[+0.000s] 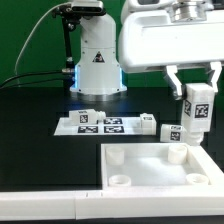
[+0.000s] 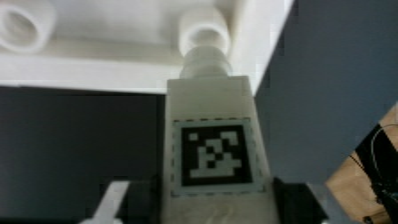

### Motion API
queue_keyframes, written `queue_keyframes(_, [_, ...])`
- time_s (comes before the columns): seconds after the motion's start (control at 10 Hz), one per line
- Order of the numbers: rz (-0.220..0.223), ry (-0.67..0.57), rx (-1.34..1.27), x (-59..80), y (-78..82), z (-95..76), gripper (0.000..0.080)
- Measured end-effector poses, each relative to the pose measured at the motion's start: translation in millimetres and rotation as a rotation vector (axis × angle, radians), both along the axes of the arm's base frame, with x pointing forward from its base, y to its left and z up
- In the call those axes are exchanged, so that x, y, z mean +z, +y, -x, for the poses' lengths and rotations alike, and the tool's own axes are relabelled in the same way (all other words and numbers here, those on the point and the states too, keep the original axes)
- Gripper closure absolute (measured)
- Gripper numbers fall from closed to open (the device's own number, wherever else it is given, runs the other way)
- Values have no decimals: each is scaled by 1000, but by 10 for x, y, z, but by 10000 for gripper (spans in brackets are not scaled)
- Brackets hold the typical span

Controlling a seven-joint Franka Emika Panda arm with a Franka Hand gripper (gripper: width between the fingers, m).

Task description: Assemble square table

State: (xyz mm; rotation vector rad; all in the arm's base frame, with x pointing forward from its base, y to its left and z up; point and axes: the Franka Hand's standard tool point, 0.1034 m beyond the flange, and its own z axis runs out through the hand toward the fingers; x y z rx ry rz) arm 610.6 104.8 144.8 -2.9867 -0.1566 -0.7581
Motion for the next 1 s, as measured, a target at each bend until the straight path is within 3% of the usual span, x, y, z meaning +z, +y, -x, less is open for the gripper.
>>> queue_keyframes(0.4, [5,14,1,-86,-18,3,512])
queue_keyframes(0.6, [12,10,3,-127,-71,-227,512])
queue_keyframes(1.0, [17,28,21,-381,61,-167,512])
